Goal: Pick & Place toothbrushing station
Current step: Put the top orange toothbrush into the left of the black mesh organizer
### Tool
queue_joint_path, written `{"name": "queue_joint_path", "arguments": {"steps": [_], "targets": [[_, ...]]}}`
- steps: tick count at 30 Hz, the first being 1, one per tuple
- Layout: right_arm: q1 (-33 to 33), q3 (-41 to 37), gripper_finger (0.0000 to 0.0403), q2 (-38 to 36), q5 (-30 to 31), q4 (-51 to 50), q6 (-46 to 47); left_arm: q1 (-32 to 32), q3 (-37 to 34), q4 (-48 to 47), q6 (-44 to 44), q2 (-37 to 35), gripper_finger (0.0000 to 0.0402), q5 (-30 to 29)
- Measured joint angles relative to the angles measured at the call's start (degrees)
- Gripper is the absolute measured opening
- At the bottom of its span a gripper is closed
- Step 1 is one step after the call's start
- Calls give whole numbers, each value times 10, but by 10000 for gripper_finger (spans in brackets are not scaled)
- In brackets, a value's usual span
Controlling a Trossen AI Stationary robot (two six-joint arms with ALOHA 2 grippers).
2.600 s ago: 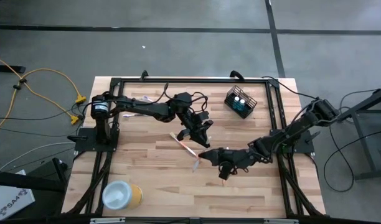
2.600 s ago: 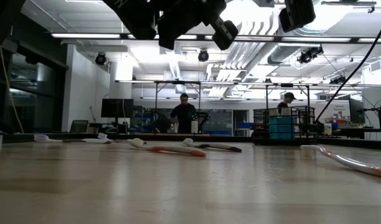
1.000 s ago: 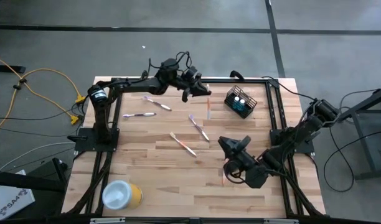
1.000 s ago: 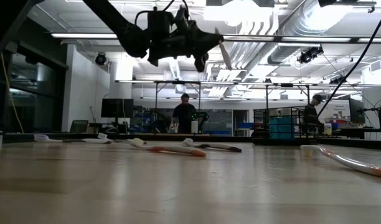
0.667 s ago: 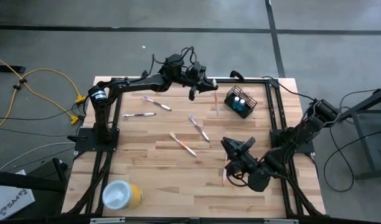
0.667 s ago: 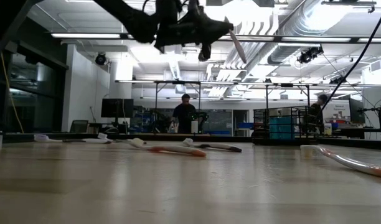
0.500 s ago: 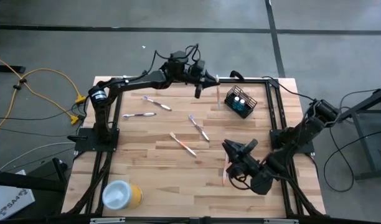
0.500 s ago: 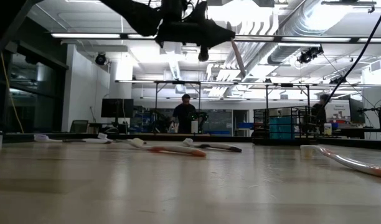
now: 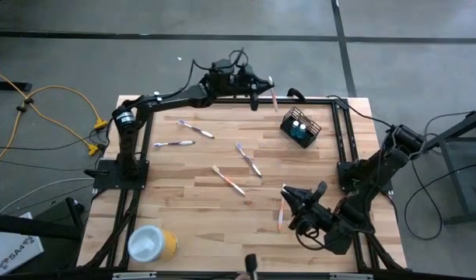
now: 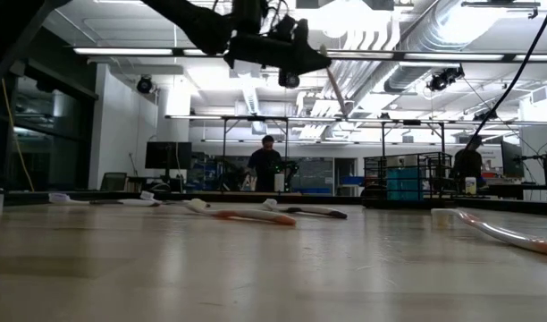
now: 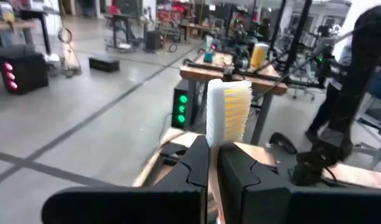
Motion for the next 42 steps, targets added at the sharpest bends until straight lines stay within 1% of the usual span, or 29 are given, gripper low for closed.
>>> {"name": "queue_joint_path", "arguments": {"steps": [7, 11, 13, 15, 17, 23, 26, 29, 31, 36, 40, 42], "targets": [[3, 0, 87, 0, 3, 6, 11, -25, 97, -23, -3, 89, 3, 37], [5, 0, 87, 0, 6, 7, 16, -18, 130, -73, 15, 103, 3, 64], [13, 0, 87, 0, 17, 7, 16, -5, 131, -80, 32, 102, 3, 89], [24, 0, 87, 0, 32, 8, 16, 8, 131, -79, 35, 103, 3, 133], [37, 0, 87, 0, 33, 9, 24, 19, 131, -78, 45, 103, 3, 155], [77, 0, 87, 0, 34, 14, 68, 22, 130, -78, 115, 105, 3, 169], [88, 0, 87, 0, 34, 17, 83, 15, 130, -68, 151, 105, 3, 172], [92, 0, 87, 0, 34, 18, 98, 11, 130, -47, 172, 105, 3, 190], [95, 0, 87, 0, 34, 18, 107, 7, 130, -33, 172, 105, 3, 190], [101, 0, 87, 0, 34, 18, 121, 16, 130, -20, 127, 105, 3, 190], [104, 0, 87, 0, 34, 18, 121, 24, 129, -8, 113, 118, 3, 190], [103, 0, 87, 0, 34, 18, 121, 23, 131, 12, 111, 131, 3, 188]]}}
